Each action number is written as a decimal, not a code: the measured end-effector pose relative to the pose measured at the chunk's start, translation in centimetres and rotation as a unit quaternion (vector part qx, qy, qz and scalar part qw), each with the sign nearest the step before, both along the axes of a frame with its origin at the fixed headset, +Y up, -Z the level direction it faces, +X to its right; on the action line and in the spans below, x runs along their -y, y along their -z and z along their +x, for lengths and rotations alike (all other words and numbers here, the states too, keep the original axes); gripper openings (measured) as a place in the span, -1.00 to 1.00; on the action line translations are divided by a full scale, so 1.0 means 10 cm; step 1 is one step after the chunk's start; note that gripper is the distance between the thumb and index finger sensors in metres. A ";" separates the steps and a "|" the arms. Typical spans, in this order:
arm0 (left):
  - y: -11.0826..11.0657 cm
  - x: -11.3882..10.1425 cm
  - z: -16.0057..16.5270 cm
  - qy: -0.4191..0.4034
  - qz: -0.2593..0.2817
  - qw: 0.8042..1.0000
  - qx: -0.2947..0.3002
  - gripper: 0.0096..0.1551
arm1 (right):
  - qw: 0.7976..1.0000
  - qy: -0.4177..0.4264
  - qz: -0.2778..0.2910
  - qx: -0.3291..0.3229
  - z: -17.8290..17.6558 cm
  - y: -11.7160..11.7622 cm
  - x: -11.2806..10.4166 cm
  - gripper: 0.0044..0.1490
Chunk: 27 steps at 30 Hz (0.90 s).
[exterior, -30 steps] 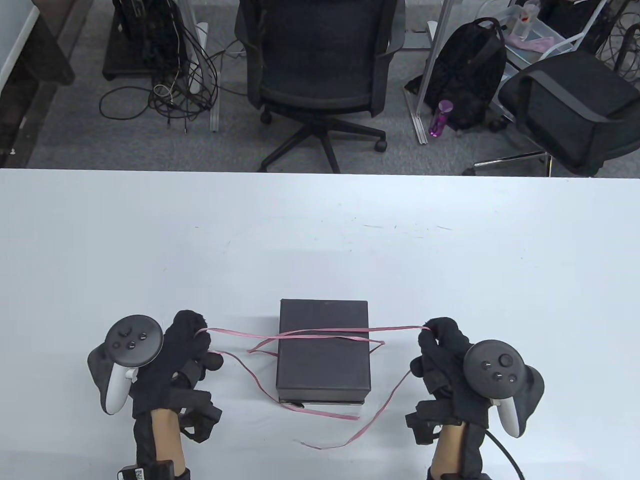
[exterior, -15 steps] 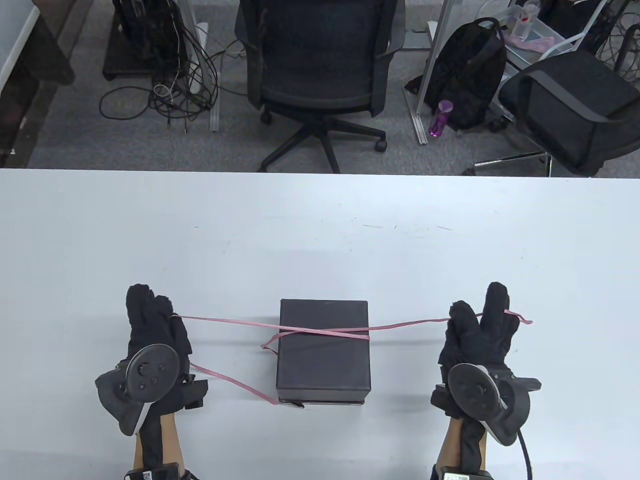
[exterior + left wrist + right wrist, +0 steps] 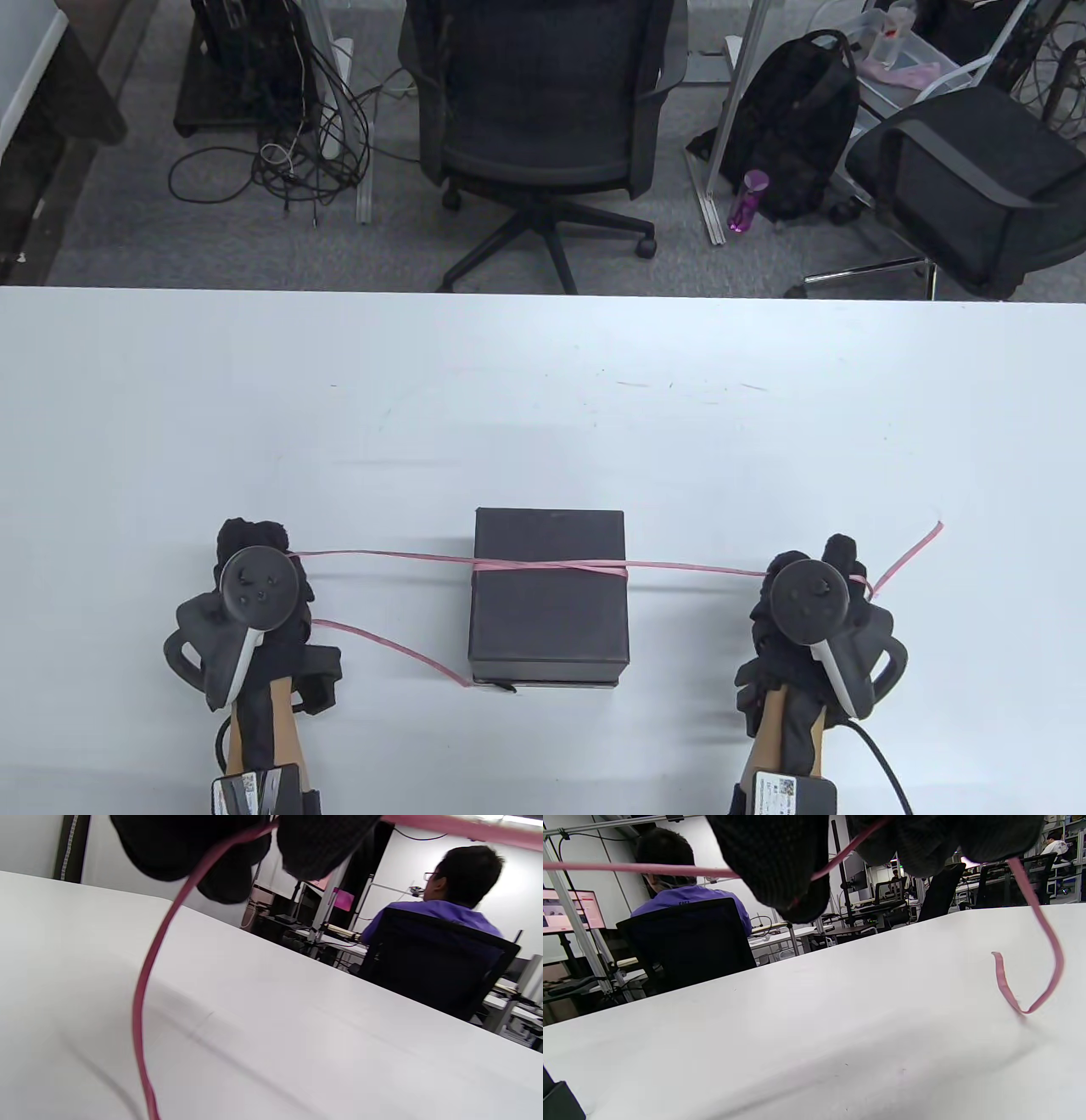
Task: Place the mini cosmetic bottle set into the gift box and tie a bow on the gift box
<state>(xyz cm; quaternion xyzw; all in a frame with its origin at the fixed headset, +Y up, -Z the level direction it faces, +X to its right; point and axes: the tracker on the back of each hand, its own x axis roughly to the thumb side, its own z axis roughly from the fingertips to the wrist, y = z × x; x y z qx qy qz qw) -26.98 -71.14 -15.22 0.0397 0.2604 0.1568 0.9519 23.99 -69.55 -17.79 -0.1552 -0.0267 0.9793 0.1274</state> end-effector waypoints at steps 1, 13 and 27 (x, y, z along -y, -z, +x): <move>-0.01 -0.02 -0.02 -0.010 0.008 1.000 -0.004 -0.61 | 1.000 -0.005 0.002 0.002 0.00 0.00 0.00 -0.56; -0.11 -0.12 -0.16 -0.212 0.202 0.955 0.051 -0.59 | 0.994 0.108 0.004 0.009 0.03 -0.01 0.04 -0.52; -0.06 -0.18 0.04 0.115 0.062 0.991 0.009 -0.60 | 0.999 0.034 -0.012 -0.005 -0.03 0.00 0.03 -0.56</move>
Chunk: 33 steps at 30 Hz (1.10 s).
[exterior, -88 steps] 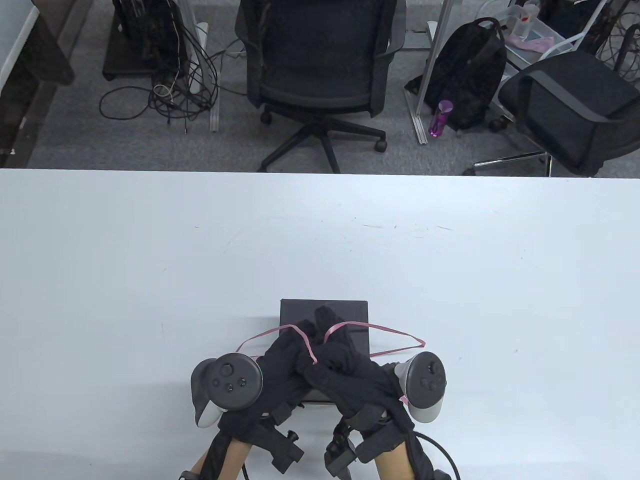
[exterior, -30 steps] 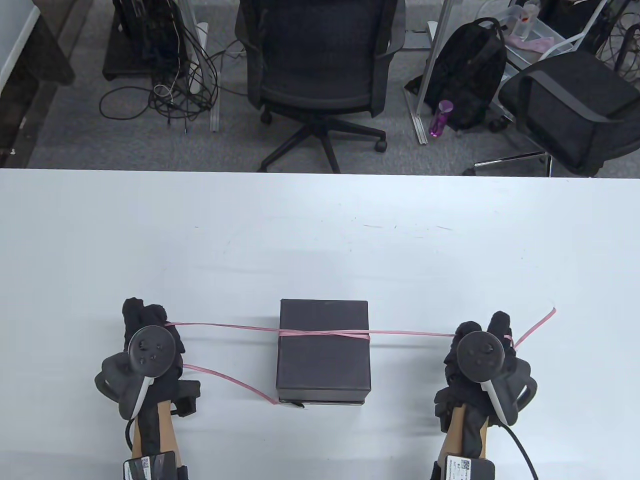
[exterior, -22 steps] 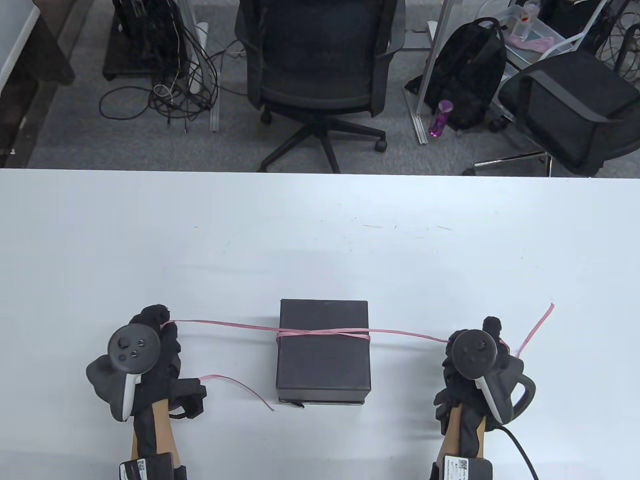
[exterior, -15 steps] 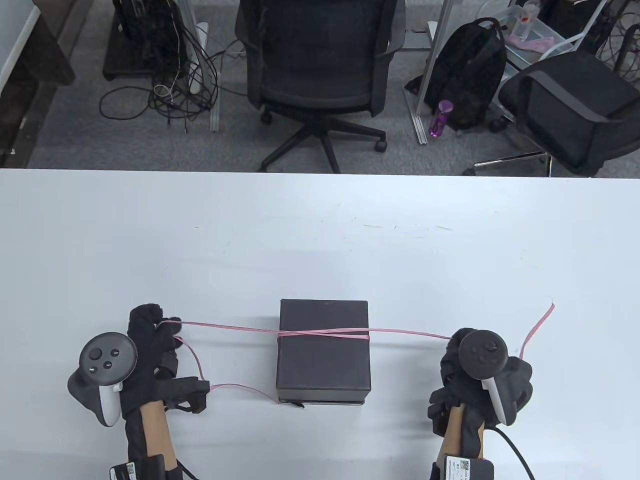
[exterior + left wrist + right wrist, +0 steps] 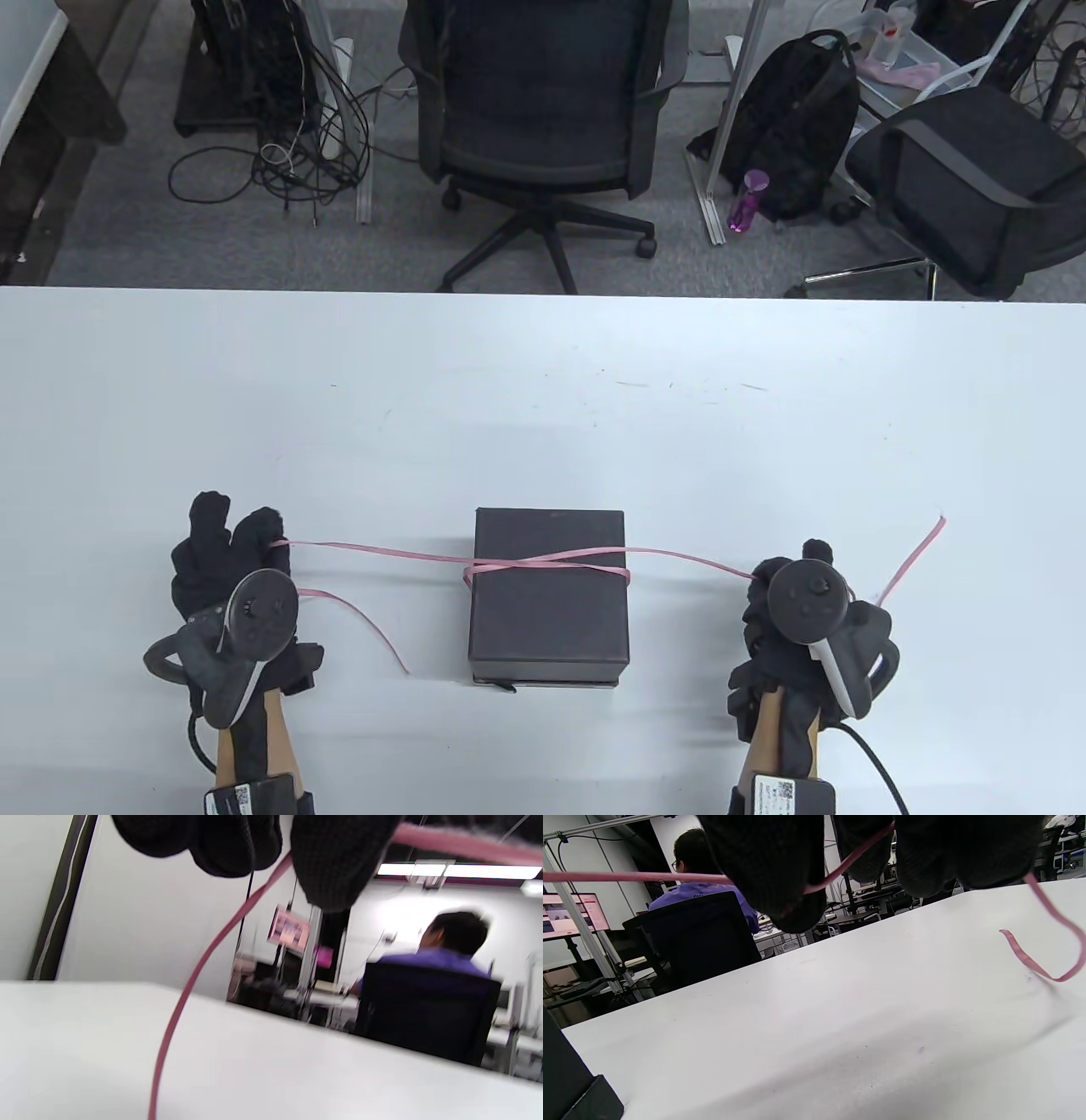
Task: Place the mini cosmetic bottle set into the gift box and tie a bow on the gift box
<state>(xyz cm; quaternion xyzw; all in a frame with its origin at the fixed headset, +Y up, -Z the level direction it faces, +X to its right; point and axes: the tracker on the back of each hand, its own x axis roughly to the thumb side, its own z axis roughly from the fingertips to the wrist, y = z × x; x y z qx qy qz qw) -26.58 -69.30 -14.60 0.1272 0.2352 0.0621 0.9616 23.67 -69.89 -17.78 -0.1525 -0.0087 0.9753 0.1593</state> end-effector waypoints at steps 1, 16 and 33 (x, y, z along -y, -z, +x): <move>0.05 0.08 -0.02 -0.012 -0.051 0.999 -0.006 -0.60 | 1.000 -0.003 -0.005 0.003 0.00 0.00 0.01 -0.56; 0.11 0.02 -0.03 -0.140 -0.220 0.963 0.064 -0.10 | 0.997 0.060 -0.020 -0.033 -0.12 -0.04 -0.14 -0.25; 0.22 0.20 0.87 -0.381 -0.078 0.824 0.412 -0.03 | 0.895 0.372 0.078 -0.235 -0.75 0.03 0.17 -0.27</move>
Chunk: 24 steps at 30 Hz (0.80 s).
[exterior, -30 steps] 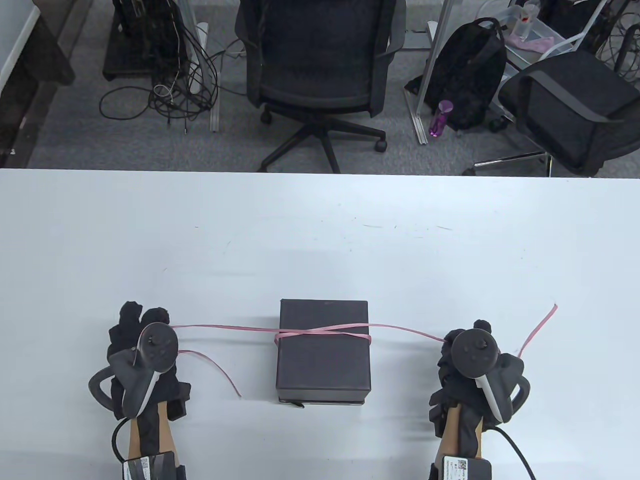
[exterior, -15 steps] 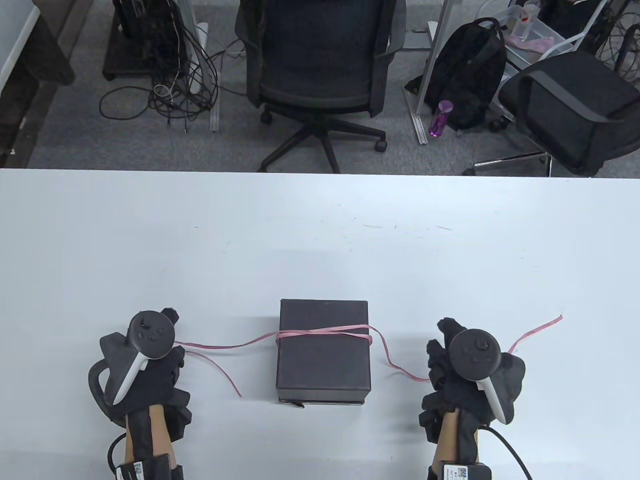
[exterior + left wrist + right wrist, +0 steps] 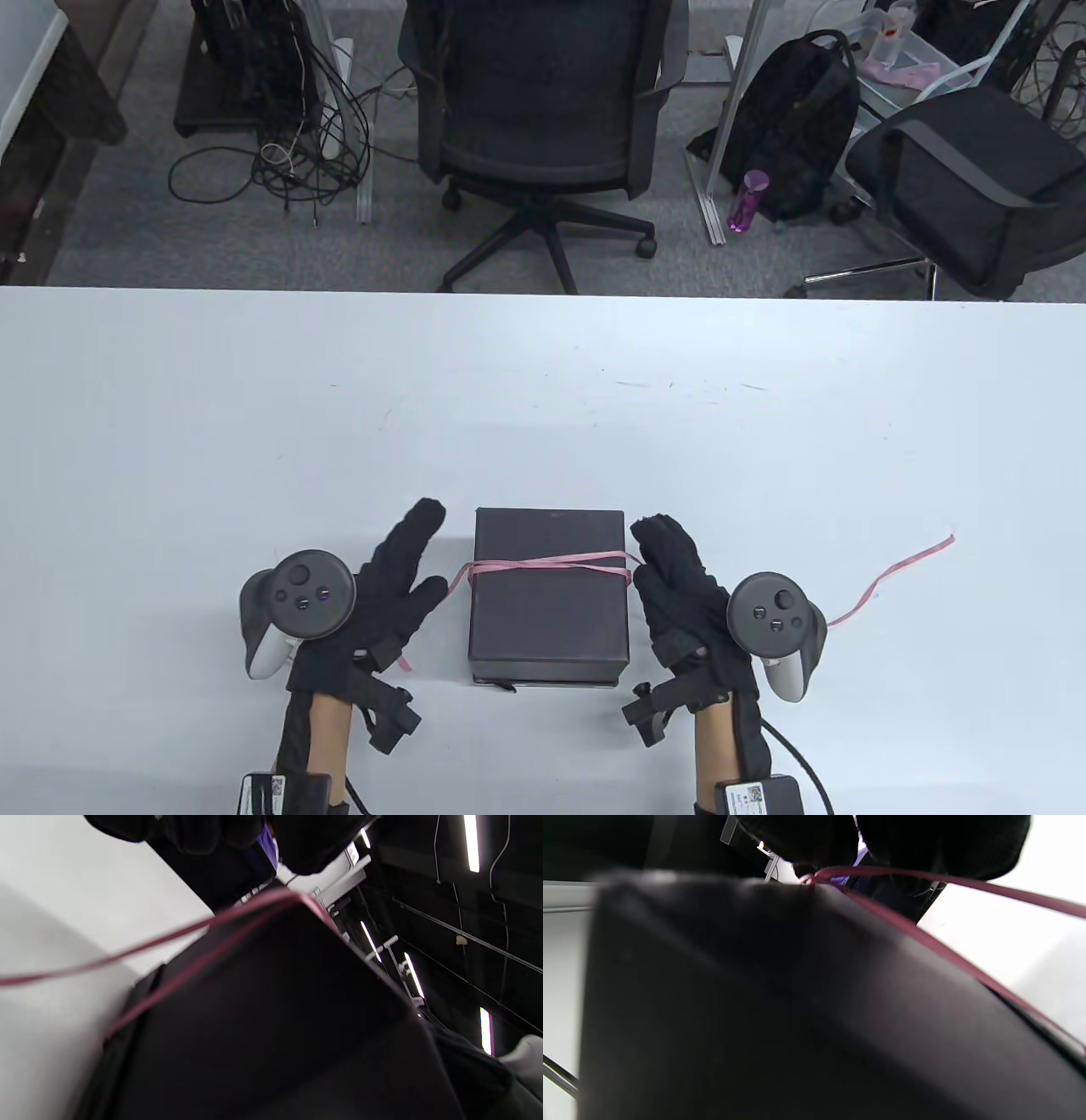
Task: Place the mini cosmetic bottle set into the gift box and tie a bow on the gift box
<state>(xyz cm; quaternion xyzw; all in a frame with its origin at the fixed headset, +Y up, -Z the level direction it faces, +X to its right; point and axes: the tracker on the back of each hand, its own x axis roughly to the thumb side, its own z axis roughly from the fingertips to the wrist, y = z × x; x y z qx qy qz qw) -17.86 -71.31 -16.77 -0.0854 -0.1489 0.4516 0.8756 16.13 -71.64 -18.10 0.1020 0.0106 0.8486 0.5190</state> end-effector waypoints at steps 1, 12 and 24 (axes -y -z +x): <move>0.01 0.03 0.05 0.008 -0.007 1.000 0.007 -0.02 | 1.000 -0.006 -0.003 0.000 -0.01 0.00 0.01 -0.26; -0.07 -0.03 0.18 0.157 0.050 0.981 -0.105 -0.43 | 0.988 -0.150 0.019 0.017 -0.05 -0.03 -0.07 -0.38; -0.10 -0.03 0.17 0.100 0.079 0.981 -0.146 -0.62 | 0.994 -0.110 0.028 -0.001 -0.03 -0.05 -0.12 -0.50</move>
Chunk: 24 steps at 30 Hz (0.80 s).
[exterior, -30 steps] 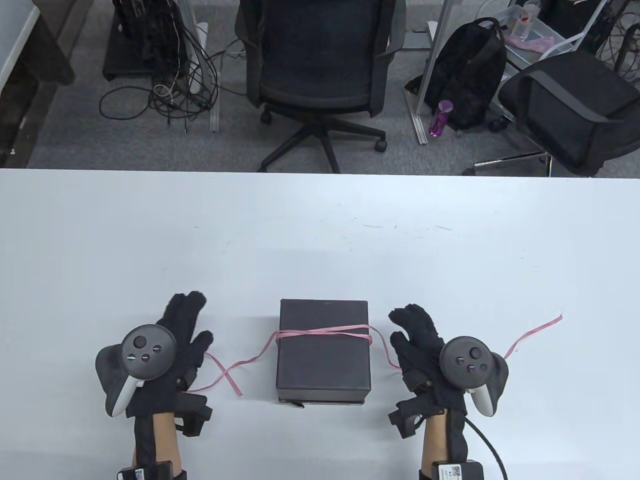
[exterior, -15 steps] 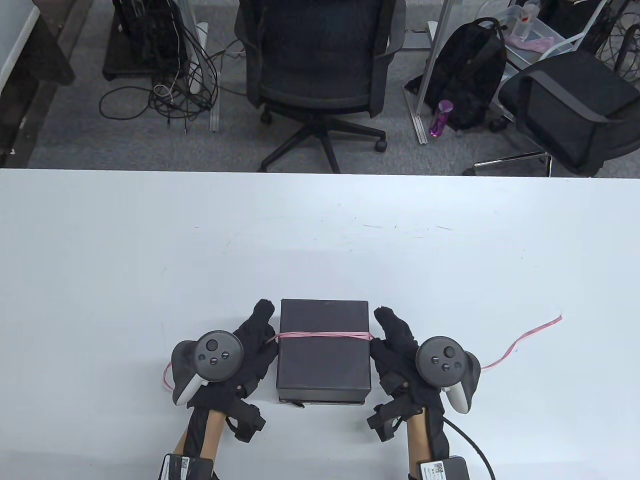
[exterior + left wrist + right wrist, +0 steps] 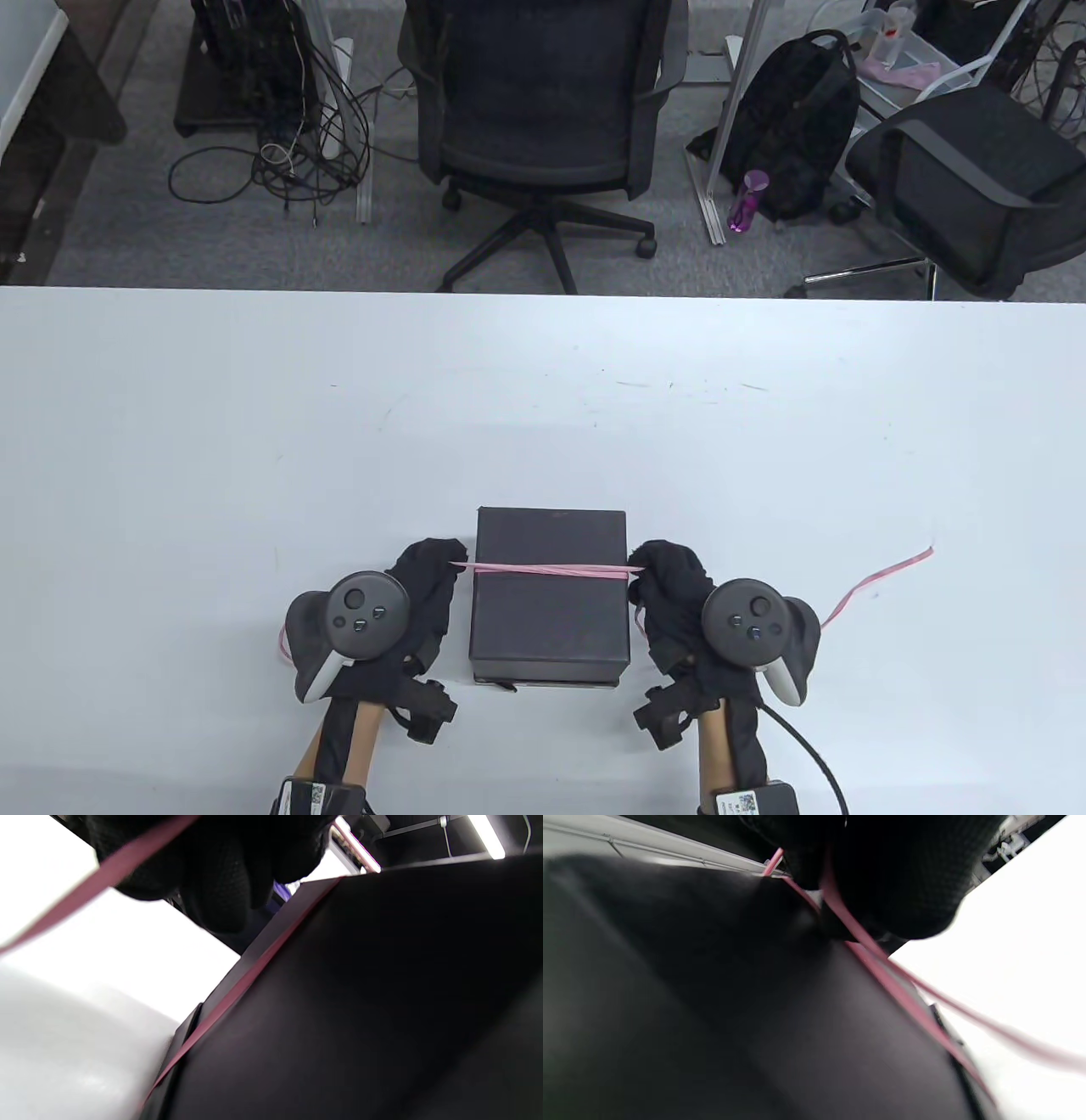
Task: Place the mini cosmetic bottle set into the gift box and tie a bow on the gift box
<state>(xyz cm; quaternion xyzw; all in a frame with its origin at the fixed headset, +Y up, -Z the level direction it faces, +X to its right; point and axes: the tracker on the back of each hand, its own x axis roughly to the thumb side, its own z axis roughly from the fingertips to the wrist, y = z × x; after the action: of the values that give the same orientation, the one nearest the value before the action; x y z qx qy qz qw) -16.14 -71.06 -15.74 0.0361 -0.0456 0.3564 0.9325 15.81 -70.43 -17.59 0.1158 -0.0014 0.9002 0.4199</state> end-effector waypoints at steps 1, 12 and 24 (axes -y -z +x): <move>0.00 0.00 0.00 0.000 0.004 1.000 -0.004 -0.62 | 1.000 0.008 0.002 0.008 0.00 0.00 0.00 -0.50; -0.05 -0.11 0.01 0.054 0.033 0.998 -0.013 -0.55 | 0.992 -0.121 0.020 0.020 0.00 -0.15 -0.24 -0.46; 0.16 -0.57 0.26 0.132 0.043 0.990 0.005 -0.52 | 0.984 -0.038 -0.057 -0.165 0.02 -0.24 -0.37 -0.54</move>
<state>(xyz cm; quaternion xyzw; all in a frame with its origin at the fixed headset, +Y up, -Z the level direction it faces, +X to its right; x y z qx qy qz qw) -13.54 -65.35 -17.35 0.0680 -0.0698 0.2284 0.9687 15.97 -66.72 -15.21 0.2388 0.1238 0.8826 0.3855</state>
